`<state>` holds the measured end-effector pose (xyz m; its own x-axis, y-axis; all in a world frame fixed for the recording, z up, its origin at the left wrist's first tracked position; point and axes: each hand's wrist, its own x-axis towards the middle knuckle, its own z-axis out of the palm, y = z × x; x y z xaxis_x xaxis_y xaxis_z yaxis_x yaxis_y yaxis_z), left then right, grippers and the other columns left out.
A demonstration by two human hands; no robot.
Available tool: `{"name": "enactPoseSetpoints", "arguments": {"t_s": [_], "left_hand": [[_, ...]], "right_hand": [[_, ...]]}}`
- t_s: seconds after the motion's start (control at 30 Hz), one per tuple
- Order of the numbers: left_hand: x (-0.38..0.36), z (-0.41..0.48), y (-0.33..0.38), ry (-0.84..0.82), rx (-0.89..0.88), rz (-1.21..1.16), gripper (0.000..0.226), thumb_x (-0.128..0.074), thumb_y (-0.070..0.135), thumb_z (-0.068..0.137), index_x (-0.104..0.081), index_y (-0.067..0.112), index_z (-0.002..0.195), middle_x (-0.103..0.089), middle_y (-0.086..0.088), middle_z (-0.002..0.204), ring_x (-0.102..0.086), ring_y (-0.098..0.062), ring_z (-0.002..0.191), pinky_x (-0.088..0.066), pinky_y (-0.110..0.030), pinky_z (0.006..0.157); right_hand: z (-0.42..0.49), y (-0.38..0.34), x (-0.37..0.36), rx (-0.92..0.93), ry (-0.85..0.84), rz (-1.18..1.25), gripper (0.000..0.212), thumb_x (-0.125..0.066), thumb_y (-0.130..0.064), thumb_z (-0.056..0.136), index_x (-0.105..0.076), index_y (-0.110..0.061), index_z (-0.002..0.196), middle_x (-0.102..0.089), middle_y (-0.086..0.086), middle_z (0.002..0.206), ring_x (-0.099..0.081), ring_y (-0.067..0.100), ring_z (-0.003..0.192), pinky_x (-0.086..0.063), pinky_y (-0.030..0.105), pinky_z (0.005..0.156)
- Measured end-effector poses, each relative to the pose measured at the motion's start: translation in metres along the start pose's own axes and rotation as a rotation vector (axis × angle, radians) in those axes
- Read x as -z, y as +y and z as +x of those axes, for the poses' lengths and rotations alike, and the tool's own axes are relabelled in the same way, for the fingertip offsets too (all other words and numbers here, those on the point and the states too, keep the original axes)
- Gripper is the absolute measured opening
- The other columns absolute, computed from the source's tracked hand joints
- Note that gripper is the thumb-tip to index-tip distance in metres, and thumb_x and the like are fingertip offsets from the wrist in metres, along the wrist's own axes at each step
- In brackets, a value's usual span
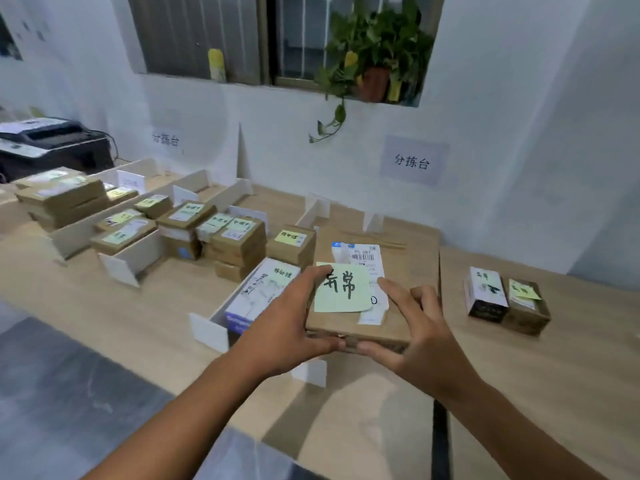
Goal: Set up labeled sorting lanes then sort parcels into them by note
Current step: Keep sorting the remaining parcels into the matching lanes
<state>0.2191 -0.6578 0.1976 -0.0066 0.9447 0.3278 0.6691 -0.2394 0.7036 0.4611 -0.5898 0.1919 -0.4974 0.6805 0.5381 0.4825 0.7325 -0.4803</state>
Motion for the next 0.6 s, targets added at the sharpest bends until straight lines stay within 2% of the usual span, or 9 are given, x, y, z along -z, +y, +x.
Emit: {"name": "enactPoseSetpoints", "arguments": {"t_s": [0.07,0.17,0.27,0.43,0.53,0.6], "left_hand": [[0.035,-0.032,-0.011,0.027,0.024,0.016,0.099,-0.087,0.056,0.065,-0.022,0.063,0.140,-0.039,0.040,0.141,-0.039,0.016,0.131,-0.038,-0.009,0.098],[0.083,-0.071,-0.034,0.067,0.048,0.027,0.100,-0.088,0.053,0.066,-0.024,0.057,0.144,-0.040,0.037,0.144,-0.041,0.014,0.132,-0.041,-0.014,0.102],[0.136,-0.101,-0.070,0.103,0.070,0.064,0.103,-0.088,0.055,0.066,-0.023,0.053,0.146,-0.037,0.035,0.148,-0.040,0.015,0.132,-0.040,-0.013,0.104],[0.237,-0.142,-0.140,0.178,0.128,0.116,0.103,-0.085,0.062,0.064,-0.022,0.054,0.146,-0.032,0.042,0.147,-0.035,0.022,0.130,-0.030,0.002,0.096],[0.300,-0.162,-0.186,0.219,0.141,0.150,0.103,-0.084,0.064,0.064,-0.023,0.056,0.146,-0.033,0.040,0.147,-0.035,0.021,0.131,-0.029,0.003,0.095],[0.336,-0.174,-0.214,0.236,0.157,0.161,0.102,-0.083,0.067,0.063,-0.021,0.061,0.143,-0.033,0.041,0.147,-0.036,0.020,0.131,-0.032,0.001,0.095]], "right_hand": [[-0.001,-0.036,-0.028,0.015,-0.003,0.066,0.095,-0.090,-0.055,0.063,-0.051,-0.029,0.146,-0.039,-0.006,0.112,-0.050,0.009,0.102,-0.037,0.002,0.088],[0.005,-0.085,-0.070,0.015,-0.028,0.142,0.093,-0.084,-0.063,0.062,-0.043,-0.051,0.144,-0.035,-0.020,0.118,-0.053,0.009,0.109,-0.041,0.007,0.092],[0.022,-0.130,-0.121,0.033,-0.050,0.184,0.092,-0.083,-0.064,0.060,-0.040,-0.062,0.141,-0.034,-0.026,0.122,-0.054,0.008,0.113,-0.042,0.008,0.094],[0.074,-0.206,-0.216,0.060,-0.127,0.229,0.091,-0.081,-0.069,0.062,-0.036,-0.066,0.141,-0.033,-0.024,0.123,-0.053,0.004,0.118,-0.041,0.005,0.093],[0.106,-0.257,-0.275,0.091,-0.138,0.277,0.091,-0.081,-0.069,0.062,-0.036,-0.065,0.142,-0.034,-0.023,0.123,-0.052,0.004,0.119,-0.041,0.005,0.093],[0.125,-0.289,-0.309,0.108,-0.149,0.307,0.089,-0.081,-0.069,0.067,-0.040,-0.058,0.144,-0.036,-0.016,0.122,-0.054,0.007,0.115,-0.045,0.009,0.093]]}}
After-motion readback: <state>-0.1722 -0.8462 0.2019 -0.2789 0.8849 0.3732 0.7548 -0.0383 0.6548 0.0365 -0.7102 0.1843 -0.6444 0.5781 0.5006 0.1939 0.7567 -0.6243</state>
